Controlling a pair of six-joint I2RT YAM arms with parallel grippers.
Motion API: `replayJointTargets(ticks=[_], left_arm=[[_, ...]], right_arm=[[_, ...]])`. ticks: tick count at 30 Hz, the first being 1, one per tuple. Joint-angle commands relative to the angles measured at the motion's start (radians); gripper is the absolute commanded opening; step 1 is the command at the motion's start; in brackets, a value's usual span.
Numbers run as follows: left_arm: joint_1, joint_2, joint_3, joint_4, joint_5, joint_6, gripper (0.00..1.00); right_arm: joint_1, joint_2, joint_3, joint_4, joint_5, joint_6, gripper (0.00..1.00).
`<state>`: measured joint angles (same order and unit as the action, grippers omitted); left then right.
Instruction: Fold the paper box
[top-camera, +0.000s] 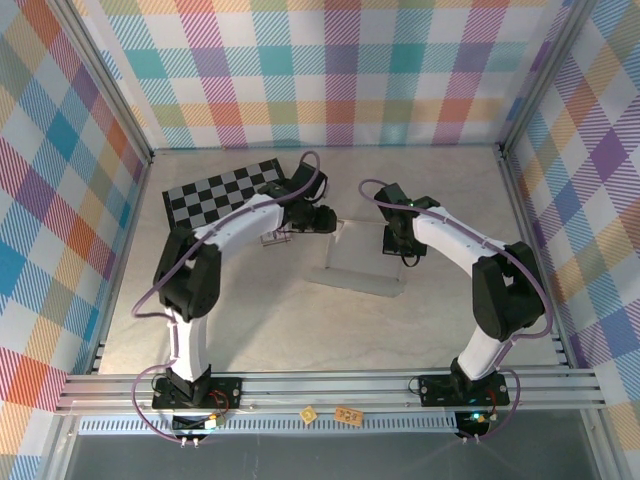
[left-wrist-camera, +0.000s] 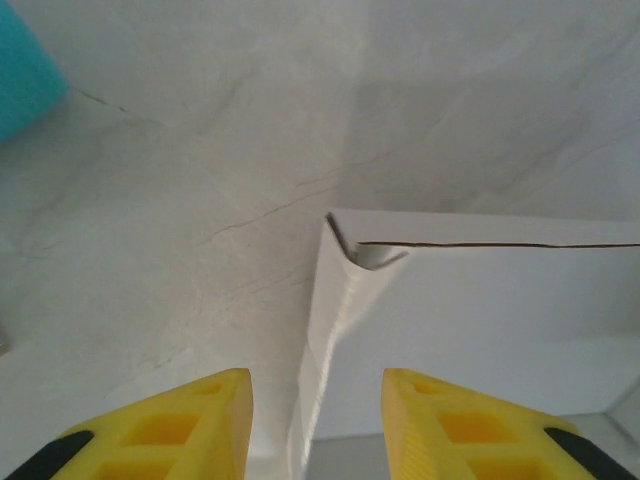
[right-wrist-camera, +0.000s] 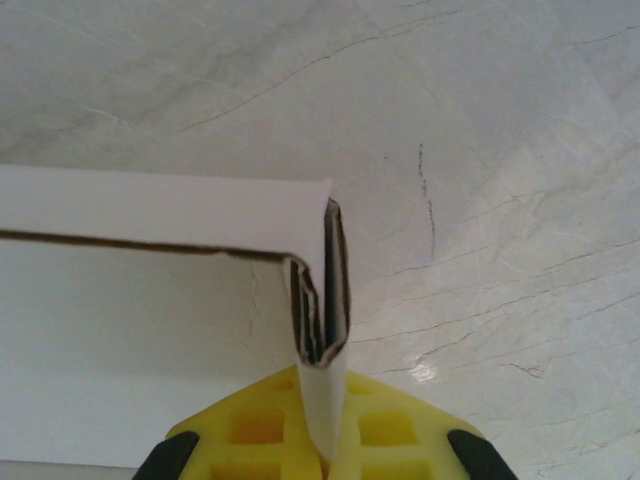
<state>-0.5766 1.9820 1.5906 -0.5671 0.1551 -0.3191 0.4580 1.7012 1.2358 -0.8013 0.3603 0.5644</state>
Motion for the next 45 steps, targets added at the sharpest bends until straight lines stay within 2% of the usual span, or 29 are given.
replayJointTargets(ticks=[1,16,24,30,34,39,42,43,45], left_arm=[[0.010,0.052,0.055,0.016,0.074,0.092,0.39],[0.012,0.072,-0.007,0.174,0.095,0.140,0.38],[0.009,0.088,-0.016,0.178,0.091,0.153,0.18],[-0.017,0.089,-0.032,0.159,0.022,0.183,0.18],[-0.047,0.079,-0.055,0.156,-0.101,0.199,0.00],[-0.097,0.077,-0.066,0.140,-0.290,0.189,0.00],[-0.103,0.067,-0.085,0.158,-0.297,0.160,0.00],[-0.103,0.057,-0.096,0.169,-0.286,0.153,0.06],[-0.103,0.029,-0.117,0.196,-0.266,0.146,0.24]], right_arm=[[-0.020,0.008,-0.015,0.002,-0.042,-0.015,0.00],[-0.027,0.028,-0.004,0.000,-0.081,-0.023,0.00],[-0.027,0.025,0.004,-0.010,-0.083,-0.013,0.00],[-0.027,0.027,0.006,-0.009,-0.083,-0.002,0.00],[-0.027,0.021,0.007,-0.009,-0.077,0.001,0.00],[-0.027,0.015,0.005,-0.004,-0.080,0.000,0.00],[-0.028,0.013,0.002,-0.004,-0.080,-0.001,0.00],[-0.027,0.011,0.001,-0.003,-0.078,-0.001,0.00],[-0.027,0.011,-0.001,-0.003,-0.078,-0.003,0.00]])
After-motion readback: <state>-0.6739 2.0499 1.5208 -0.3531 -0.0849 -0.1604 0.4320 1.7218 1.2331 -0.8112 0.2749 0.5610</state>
